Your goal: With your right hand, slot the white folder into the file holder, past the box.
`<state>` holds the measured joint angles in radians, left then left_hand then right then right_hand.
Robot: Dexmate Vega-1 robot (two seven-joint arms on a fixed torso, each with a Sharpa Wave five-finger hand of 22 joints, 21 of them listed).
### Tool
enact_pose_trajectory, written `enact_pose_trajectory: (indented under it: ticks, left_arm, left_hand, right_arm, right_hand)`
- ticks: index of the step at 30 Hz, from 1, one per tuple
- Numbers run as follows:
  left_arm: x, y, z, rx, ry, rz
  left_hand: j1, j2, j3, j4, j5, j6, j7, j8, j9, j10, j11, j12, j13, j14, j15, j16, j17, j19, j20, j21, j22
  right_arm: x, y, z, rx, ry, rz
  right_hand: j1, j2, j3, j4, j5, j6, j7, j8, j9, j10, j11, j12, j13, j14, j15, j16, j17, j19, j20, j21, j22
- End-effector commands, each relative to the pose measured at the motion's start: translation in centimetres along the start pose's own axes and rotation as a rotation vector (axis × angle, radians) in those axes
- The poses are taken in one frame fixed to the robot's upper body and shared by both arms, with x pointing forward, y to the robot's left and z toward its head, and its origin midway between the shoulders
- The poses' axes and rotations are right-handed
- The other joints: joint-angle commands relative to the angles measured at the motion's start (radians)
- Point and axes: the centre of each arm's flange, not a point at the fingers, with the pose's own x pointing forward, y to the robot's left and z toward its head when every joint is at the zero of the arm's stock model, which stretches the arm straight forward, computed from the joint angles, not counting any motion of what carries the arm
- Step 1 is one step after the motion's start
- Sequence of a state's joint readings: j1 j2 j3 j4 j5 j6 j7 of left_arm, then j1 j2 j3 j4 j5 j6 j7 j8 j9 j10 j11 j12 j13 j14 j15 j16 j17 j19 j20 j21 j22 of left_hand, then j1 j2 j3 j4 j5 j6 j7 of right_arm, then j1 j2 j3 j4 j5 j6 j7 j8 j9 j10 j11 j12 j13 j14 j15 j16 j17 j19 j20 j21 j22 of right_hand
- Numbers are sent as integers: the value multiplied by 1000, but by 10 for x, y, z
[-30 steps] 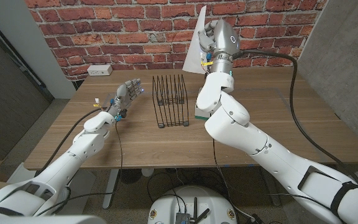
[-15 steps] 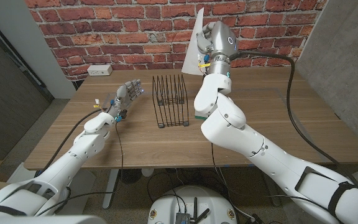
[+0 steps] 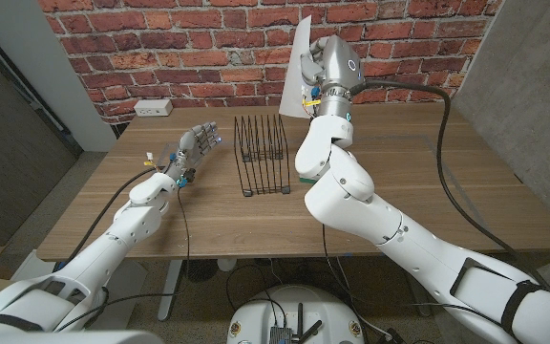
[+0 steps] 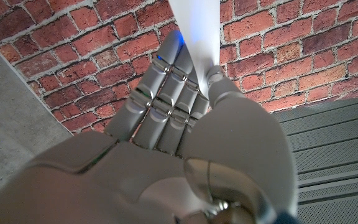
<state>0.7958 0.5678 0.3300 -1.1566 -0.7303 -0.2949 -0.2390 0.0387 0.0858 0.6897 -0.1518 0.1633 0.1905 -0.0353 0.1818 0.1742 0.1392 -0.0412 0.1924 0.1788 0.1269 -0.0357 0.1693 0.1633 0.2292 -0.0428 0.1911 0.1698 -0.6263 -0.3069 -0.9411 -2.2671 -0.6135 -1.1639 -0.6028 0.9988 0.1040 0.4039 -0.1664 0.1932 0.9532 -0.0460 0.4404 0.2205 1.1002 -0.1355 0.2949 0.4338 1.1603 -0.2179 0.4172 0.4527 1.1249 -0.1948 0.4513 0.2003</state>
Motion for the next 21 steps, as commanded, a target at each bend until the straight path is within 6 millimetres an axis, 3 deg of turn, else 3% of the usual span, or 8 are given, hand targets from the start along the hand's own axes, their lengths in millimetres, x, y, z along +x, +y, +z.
enact_pose_trajectory:
  ticks: [1, 21]
  left_arm:
    - [1, -1, -2, -2, 3, -3]
    - [2, -2, -6, -15, -2, -10]
  left_hand:
    - [2, 25, 11, 0, 7, 12, -1, 3, 6, 9, 2, 2, 2, 9, -44, 4, 0, 9, -52, 3, 3]
    - [2, 25, 12, 0, 7, 11, -1, 3, 6, 9, 4, 2, 2, 9, -44, 4, 0, 9, -51, 3, 3]
  right_arm:
    - [-4, 4, 0, 2, 15, 16]
    - [-6, 2, 0, -5, 16, 14]
  right_hand:
    - [9, 0, 6, 0, 3, 8, -3, 4, 4, 6, -3, -1, 2, 1, -4, -2, 3, -6, 4, 5, -1]
    - [11, -3, 8, -1, 4, 7, -3, 1, 4, 7, -4, -6, 6, 3, -5, -5, 8, -9, 4, 13, -2]
